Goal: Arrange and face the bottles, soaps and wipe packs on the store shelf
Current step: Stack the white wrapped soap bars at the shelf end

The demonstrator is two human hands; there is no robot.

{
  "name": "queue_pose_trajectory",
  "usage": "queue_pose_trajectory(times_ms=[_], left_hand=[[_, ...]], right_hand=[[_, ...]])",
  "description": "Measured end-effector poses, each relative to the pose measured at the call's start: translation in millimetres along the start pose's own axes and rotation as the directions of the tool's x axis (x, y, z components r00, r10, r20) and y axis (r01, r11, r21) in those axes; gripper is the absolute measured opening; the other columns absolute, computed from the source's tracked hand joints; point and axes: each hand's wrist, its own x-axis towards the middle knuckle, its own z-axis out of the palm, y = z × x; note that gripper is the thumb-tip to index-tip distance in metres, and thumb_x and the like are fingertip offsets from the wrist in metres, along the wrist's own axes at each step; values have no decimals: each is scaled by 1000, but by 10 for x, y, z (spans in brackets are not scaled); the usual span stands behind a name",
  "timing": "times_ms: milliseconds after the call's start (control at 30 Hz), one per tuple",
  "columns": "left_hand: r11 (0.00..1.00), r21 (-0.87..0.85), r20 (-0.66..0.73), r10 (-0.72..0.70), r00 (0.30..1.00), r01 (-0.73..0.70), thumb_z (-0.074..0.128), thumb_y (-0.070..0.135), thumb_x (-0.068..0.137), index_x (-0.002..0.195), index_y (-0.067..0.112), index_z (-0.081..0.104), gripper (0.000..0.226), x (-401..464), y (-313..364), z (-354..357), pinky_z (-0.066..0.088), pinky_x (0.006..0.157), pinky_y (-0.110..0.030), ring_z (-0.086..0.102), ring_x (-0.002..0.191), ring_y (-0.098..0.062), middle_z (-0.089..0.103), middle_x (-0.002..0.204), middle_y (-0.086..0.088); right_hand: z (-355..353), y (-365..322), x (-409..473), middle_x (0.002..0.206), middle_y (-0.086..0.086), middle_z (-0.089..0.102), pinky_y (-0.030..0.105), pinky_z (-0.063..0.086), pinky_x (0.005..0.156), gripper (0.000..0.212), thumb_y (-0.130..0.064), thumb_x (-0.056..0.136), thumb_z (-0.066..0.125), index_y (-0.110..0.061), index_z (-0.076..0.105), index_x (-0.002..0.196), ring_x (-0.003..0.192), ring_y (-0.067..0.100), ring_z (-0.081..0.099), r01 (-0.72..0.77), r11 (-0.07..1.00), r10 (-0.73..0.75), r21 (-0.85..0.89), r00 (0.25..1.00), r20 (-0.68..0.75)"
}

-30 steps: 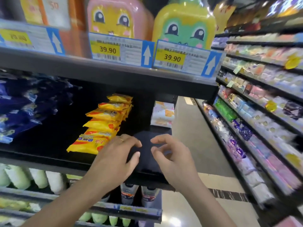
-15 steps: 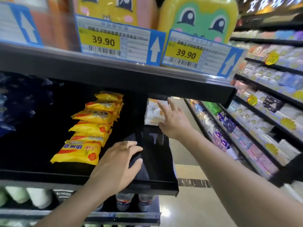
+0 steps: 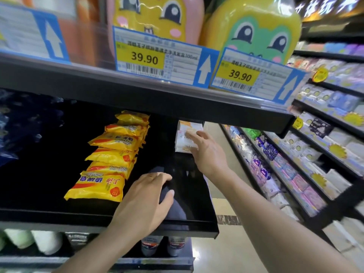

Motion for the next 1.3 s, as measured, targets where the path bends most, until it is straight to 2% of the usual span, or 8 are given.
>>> queue_pose_trajectory(times_ms=[167, 300, 400, 567, 867, 1000, 1167, 1300], left_hand=[[912, -389, -2, -144, 990, 132, 40, 58, 101, 151, 41, 35, 53, 46, -13, -46, 41, 106, -27, 49, 131, -1, 53, 135, 27], [623, -744, 51, -307, 950, 241, 53, 83, 82, 145, 41, 45, 76, 69, 71, -197, 50, 103, -33, 66, 115, -3, 69, 118, 19], [483, -822, 145, -334, 931, 301, 69, 59, 81, 130, 33, 60, 56, 74, 139, -343, 63, 88, -37, 75, 96, -10, 76, 107, 4], [502, -820, 159, -261, 952, 275, 68, 14, 96, 115, 24, 68, 22, -26, 110, -459, 64, 72, -29, 77, 92, -13, 79, 104, 2], [501, -841, 181, -99, 978, 206, 64, 20, 93, 130, 25, 63, 37, -167, -42, -613, 63, 78, -29, 75, 103, -14, 78, 113, 4], [543, -822, 175, -42, 984, 170, 64, 31, 86, 134, 33, 58, 49, -201, -68, -684, 62, 86, -30, 73, 106, -12, 77, 114, 7], [592, -795, 175, 18, 984, 131, 53, 30, 103, 140, 43, 55, 39, -18, -245, -937, 60, 90, -30, 71, 114, -13, 74, 125, 7], [791, -606, 45, 139, 989, -83, 52, 3, 93, 143, 48, 51, 68, -96, -349, -1064, 48, 105, -34, 55, 135, -6, 56, 146, 17]], right_hand=[[-152, -191, -544, 150, -15, 44, 38, 56, 89, 47, -21, 101, 59, -41, 54, 143, 114, 15, 63, 64, 969, -36, 238, 992, -121], [-228, -375, -1010, 153, -16, 40, 33, 56, 88, 56, -19, 99, 64, -45, 48, 146, 116, 12, 60, 134, 950, -95, 283, 984, -148], [-248, -519, -1273, 154, -16, 38, 25, 54, 85, 65, -14, 95, 69, -46, 46, 146, 114, 6, 57, 166, 936, -118, 310, 978, -169], [-296, -640, -1483, 149, -19, 35, 5, 44, 89, 79, -11, 83, 83, -39, 46, 147, 122, -7, 49, 149, 862, -26, 485, 968, -251], [-449, -617, -1517, 156, -17, 36, 23, 51, 99, 83, -1, 85, 75, -48, 43, 146, 134, 16, 51, 140, 692, -105, 708, 990, -92], [-469, -653, -1502, 146, -7, 51, 38, 57, 90, 68, -6, 79, 72, -48, 57, 130, 111, 24, 61, 51, 581, -64, 813, 998, -17], [-539, -679, -1449, 119, 1, 69, 36, 57, 84, 64, -6, 76, 78, -40, 63, 127, 101, 24, 67, -117, 359, -19, 926, 991, 132], [-577, -680, -1425, 113, 4, 73, 49, 59, 88, 64, -4, 74, 79, -38, 65, 127, 103, 32, 67, -159, 302, 7, 940, 986, 165]])
